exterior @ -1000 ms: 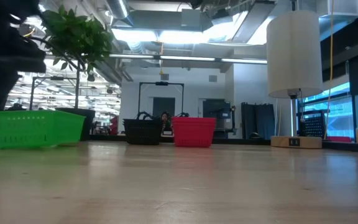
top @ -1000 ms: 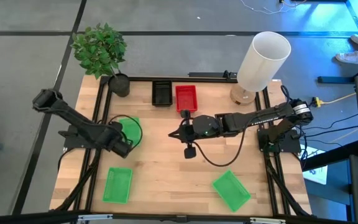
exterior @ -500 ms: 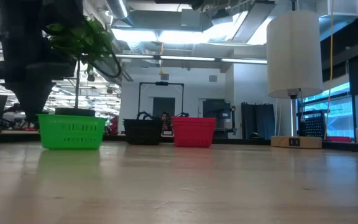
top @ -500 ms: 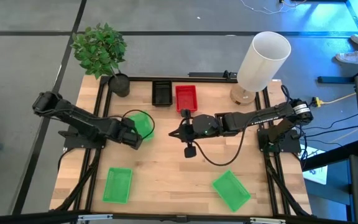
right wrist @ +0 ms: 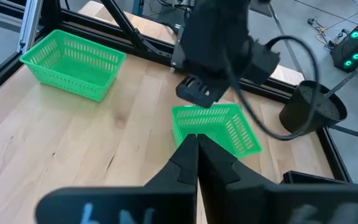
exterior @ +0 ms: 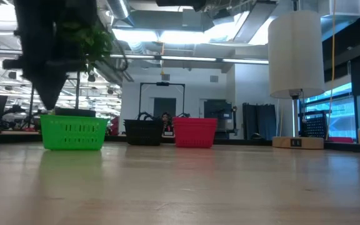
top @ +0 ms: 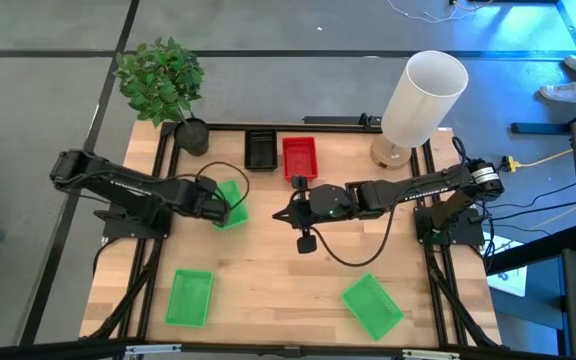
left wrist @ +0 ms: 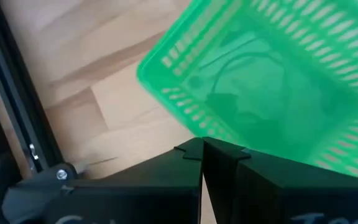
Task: Stack baskets by color
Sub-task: Adjust the top left green bin
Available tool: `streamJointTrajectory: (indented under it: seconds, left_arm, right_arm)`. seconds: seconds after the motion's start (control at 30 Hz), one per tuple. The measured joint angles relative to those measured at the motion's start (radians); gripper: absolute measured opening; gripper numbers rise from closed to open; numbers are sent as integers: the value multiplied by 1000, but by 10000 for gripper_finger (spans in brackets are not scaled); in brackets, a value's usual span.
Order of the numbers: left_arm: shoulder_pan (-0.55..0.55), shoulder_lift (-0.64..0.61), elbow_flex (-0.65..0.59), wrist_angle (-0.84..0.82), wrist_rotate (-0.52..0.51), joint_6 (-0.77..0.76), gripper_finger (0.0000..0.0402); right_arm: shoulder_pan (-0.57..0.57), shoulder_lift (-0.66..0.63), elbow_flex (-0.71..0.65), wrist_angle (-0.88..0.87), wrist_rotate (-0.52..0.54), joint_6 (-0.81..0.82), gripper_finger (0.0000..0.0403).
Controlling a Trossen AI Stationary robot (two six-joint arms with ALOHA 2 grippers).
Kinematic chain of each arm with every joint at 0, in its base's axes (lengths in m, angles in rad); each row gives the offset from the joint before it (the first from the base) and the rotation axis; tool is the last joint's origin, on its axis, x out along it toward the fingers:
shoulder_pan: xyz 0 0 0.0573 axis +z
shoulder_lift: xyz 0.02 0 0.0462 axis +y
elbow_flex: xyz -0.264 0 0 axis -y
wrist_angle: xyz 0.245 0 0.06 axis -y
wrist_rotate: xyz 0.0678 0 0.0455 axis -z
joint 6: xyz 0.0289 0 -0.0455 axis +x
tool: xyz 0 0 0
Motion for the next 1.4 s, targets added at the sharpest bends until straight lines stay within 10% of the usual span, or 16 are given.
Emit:
streamJointTrajectory:
  seconds: [0.3, 0.87, 1.4]
  left_arm:
    - [46, 13, 76, 96, -84, 203, 0]
    - [169, 328, 64, 475, 93, 482, 0]
    - [100, 346, 64, 767, 274, 703, 0]
  right_arm:
    - [-20, 0, 0, -5, 0, 9, 2]
    - [-32, 0, 0, -14, 0, 4, 2]
    - [-32, 0, 0, -18, 0, 11, 2]
